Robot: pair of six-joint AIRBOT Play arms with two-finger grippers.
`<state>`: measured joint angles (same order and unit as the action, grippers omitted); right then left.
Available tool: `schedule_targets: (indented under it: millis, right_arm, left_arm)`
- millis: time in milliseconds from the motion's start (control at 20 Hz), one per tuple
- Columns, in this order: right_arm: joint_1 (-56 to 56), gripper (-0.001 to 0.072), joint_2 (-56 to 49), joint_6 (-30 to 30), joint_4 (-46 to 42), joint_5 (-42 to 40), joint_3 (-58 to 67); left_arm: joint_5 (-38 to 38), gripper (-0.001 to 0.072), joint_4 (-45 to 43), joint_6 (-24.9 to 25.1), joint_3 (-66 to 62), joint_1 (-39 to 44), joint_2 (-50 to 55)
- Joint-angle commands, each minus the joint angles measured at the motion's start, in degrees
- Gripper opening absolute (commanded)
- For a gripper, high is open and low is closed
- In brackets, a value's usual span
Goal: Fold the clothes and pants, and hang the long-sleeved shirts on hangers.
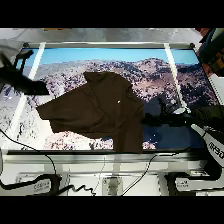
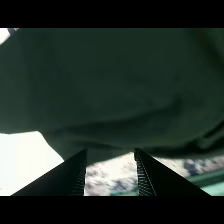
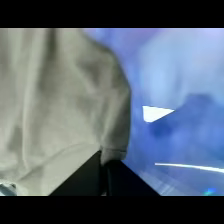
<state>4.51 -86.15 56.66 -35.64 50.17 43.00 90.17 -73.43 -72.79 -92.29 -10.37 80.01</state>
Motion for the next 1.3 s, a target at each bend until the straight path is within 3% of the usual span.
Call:
schedule_targets:
  millis: [0, 250, 450, 600, 750, 850, 900, 1000, 1250]
  right_arm:
    - [-0.3, 0.0012, 0.9, -2.3, 1.2, 0.0, 1.5]
    - [-0.3, 0.0012, 4.7, -2.3, 0.9, 1.0, 1.5]
    - [-0.3, 0.0012, 7.2, -2.3, 0.9, 3.3, 1.5]
    - [-0.3, 0.0012, 9.7, -2.3, 0.9, 3.4, 1.5]
    - [-0.3, 0.0012, 11.5, -2.3, 0.9, 4.3, 1.5]
    - [-0.3, 0.0012, 12.0, -2.3, 0.9, 4.7, 1.5]
    - [-0.3, 0.0012, 12.0, -2.2, 0.9, 4.7, 1.5]
    - [-0.3, 0.0012, 12.0, -2.2, 1.0, 4.7, 1.5]
    - [-0.3, 0.0012, 12.0, -2.2, 1.0, 4.7, 1.5]
  left_arm:
    - [0.3, 0.0353, 14.2, 2.8, 11.8, -9.1, -3.3]
    - [-11.7, 0.0352, 17.1, 8.9, 38.7, -16.3, -14.6]
    - [-14.1, 0.0352, 17.1, 14.1, 52.0, -19.6, -17.0]
    - [-17.0, 0.0352, 15.8, 17.4, 54.5, -21.1, -17.0]
    - [-24.5, 0.0357, 10.3, 17.7, 54.4, -23.2, -16.9]
    - [-26.3, 0.0528, 6.7, 17.8, 54.5, -23.4, -15.7]
    - [-26.4, 0.0539, 6.1, 18.3, 54.5, -23.3, -14.5]
    - [-26.4, 0.0538, 8.4, 20.8, 54.5, -23.3, -10.7]
    - [-29.5, 0.0530, 23.3, 32.2, 54.4, -23.3, -3.2]
